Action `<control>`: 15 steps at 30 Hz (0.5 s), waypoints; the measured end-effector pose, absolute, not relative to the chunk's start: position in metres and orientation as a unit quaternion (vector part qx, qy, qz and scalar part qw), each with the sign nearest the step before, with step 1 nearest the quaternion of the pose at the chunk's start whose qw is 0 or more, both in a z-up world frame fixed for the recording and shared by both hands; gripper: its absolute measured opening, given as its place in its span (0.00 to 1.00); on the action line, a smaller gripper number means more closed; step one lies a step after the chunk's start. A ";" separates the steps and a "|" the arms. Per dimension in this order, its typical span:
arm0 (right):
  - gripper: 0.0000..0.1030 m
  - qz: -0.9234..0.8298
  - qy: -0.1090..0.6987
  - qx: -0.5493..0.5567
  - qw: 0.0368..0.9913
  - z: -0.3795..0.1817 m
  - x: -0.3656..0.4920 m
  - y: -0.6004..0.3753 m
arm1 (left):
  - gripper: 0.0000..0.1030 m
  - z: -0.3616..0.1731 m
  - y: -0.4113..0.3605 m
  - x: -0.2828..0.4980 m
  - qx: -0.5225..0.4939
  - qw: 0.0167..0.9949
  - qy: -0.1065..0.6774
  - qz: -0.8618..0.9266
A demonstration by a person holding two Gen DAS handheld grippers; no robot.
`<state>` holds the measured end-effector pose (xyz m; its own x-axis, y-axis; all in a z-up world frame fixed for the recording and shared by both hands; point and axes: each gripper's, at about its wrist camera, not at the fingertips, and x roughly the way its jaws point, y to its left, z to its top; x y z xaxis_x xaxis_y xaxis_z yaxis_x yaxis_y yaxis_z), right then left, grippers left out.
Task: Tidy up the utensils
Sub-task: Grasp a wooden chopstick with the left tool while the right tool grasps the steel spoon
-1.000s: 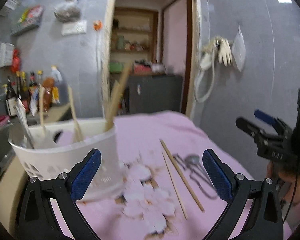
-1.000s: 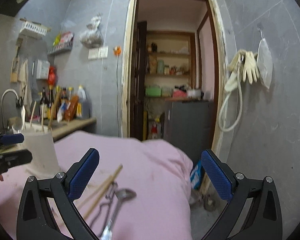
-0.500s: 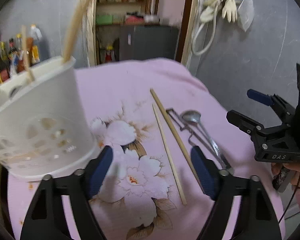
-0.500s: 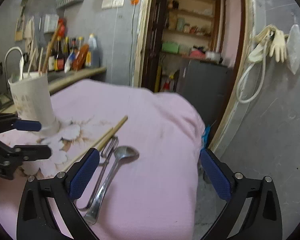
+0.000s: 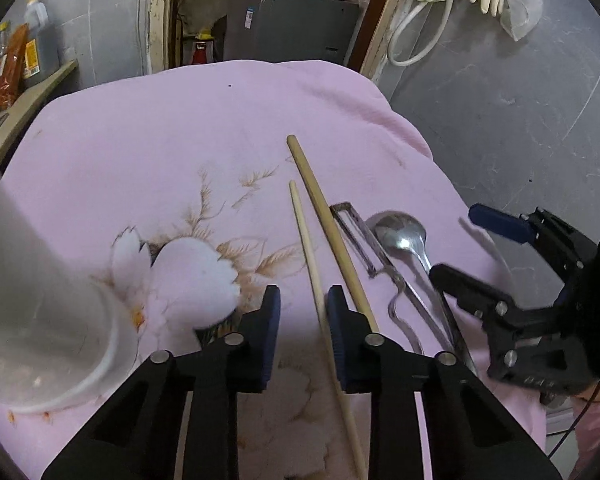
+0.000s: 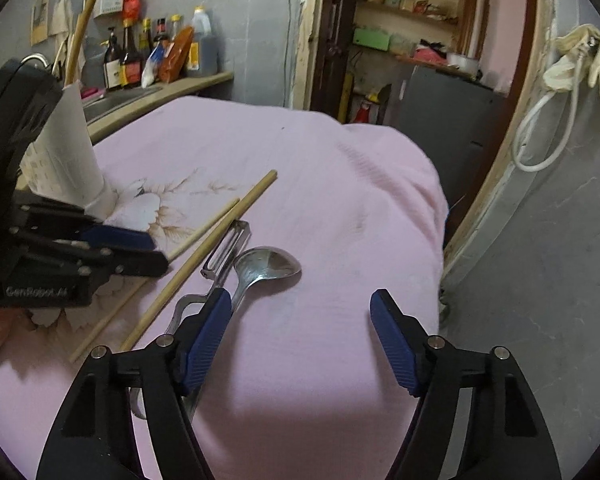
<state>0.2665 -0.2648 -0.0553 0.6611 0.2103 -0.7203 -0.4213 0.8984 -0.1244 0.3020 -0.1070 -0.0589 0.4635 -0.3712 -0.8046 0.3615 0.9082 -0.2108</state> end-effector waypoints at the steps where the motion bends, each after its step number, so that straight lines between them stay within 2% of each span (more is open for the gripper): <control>1: 0.68 0.179 0.374 -0.142 0.899 -0.056 0.268 -0.265 | 0.16 -0.059 -0.108 0.305 -0.004 0.855 0.472 -0.215; 7: 0.66 0.196 0.385 -0.151 0.889 -0.055 0.279 -0.262 | 0.06 -0.059 -0.109 0.310 -0.009 0.854 0.473 -0.214; 15: 0.59 0.215 0.415 -0.161 0.869 -0.064 0.301 -0.256 | 0.05 -0.061 -0.104 0.311 -0.030 0.852 0.473 -0.225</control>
<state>0.3010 -0.2555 -0.0638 0.5637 0.2407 -0.7901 -0.5077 0.8555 -0.1017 0.3111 -0.1035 -0.0607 0.4520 -0.4114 -0.7915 0.3552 0.8969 -0.2633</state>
